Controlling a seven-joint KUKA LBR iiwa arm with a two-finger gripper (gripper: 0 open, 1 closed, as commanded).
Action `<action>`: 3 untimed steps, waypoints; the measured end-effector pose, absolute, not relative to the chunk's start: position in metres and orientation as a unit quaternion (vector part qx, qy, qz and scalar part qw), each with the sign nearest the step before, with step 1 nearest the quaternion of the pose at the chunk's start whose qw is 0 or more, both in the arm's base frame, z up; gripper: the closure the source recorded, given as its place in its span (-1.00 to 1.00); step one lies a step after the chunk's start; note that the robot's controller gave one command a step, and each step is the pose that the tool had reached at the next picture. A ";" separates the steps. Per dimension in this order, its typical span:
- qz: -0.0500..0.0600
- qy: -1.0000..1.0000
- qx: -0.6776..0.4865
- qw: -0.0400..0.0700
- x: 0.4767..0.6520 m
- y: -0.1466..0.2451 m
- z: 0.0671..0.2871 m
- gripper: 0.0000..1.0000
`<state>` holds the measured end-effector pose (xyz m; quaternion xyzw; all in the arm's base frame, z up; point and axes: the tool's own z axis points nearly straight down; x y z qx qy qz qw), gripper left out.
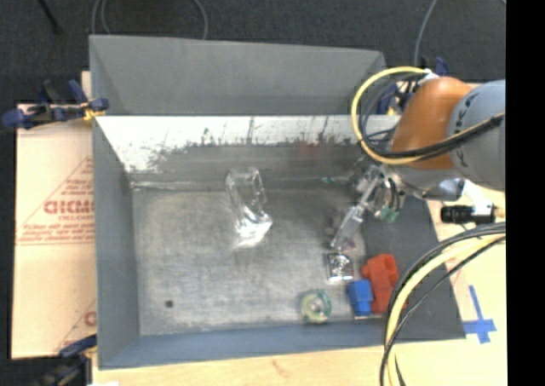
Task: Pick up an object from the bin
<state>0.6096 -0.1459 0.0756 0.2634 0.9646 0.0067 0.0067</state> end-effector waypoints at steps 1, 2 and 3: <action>0.003 0.925 0.380 0.006 0.611 -0.126 0.074 -1.00; 0.000 0.925 0.380 0.008 0.611 -0.130 0.075 1.00; 0.001 0.926 0.377 0.004 0.613 -0.131 0.105 1.00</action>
Offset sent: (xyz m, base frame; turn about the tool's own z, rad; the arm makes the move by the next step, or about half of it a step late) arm -0.0026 0.0189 -0.0056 0.2521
